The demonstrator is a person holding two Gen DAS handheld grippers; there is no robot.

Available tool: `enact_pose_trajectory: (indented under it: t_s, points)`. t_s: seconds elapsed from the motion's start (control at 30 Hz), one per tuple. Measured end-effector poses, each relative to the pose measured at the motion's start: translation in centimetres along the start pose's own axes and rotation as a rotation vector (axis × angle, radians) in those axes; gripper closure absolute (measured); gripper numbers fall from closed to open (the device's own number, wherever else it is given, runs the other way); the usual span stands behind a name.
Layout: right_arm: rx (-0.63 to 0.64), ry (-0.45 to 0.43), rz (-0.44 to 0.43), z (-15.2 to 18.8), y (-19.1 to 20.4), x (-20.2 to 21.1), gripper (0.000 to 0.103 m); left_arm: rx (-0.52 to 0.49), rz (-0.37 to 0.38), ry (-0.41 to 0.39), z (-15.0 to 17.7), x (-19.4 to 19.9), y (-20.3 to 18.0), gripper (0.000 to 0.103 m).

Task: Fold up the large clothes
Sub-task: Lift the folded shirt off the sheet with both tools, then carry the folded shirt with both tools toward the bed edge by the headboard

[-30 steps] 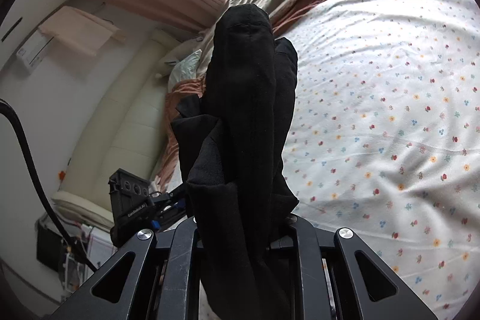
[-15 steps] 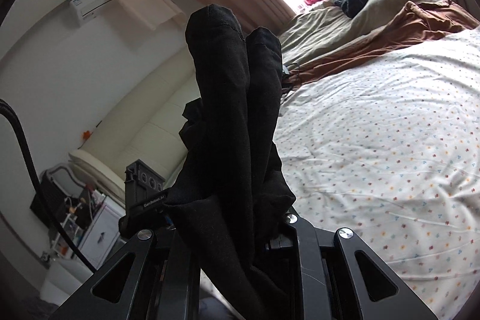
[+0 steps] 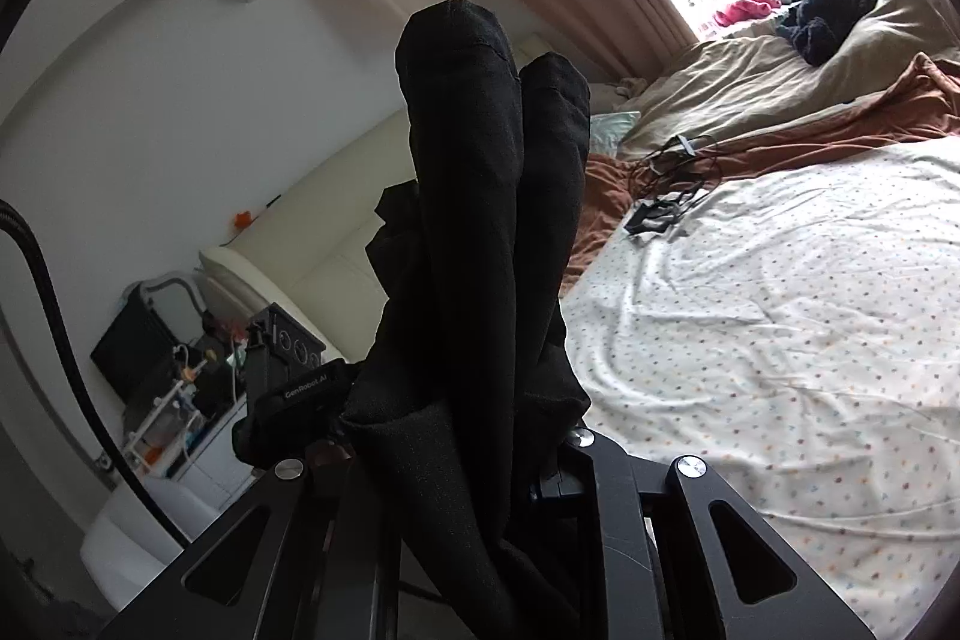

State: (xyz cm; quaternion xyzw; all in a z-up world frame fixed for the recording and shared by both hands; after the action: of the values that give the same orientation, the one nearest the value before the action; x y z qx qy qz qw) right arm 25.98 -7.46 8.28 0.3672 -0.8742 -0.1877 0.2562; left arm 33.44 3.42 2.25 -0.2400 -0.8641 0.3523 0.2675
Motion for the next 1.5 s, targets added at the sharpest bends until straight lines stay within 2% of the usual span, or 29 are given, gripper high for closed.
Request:
enact_pose_trajectory:
  t_s: [0.17,0.6,0.83,1.17,1.37,1.5]
  points:
    - [0.036,0.009,-0.037,1.0,4.4,-1.7,0.086,-0.001,-0.026,-0.048,-1.5,5.4,1.0,0.069]
    - [0.129,0.056,-0.122,4.0,15.8,-5.8,0.086,-0.078,-0.065,-0.138,-5.3,18.6,2.2,0.071]
    - [0.197,0.086,-0.168,5.7,21.7,-8.3,0.086,-0.125,-0.121,-0.193,-7.3,24.7,2.5,0.073]
    - [0.250,0.127,-0.214,6.7,27.9,-13.8,0.086,-0.166,-0.203,-0.265,-10.6,30.3,4.2,0.077]
    - [0.273,0.170,-0.231,6.8,31.1,-19.0,0.086,-0.135,-0.232,-0.303,-13.2,32.4,7.8,0.079]
    - [0.294,0.207,-0.236,7.0,32.9,-23.1,0.086,-0.124,-0.280,-0.325,-15.2,33.5,10.5,0.079]
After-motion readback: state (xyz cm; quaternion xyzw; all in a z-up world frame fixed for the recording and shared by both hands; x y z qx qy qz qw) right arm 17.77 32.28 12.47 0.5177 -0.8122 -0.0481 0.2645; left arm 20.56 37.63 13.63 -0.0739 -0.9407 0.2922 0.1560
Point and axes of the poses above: each gripper's, at about its wrist camera, not at the fingertips, and x roughly against the way its jaws point, y to its left, z to its underside, the point moved 9 cm from there along -x, roughly the way its jaws point, and after that the axes turned 6 degrees about z, right-handed, at the moved point
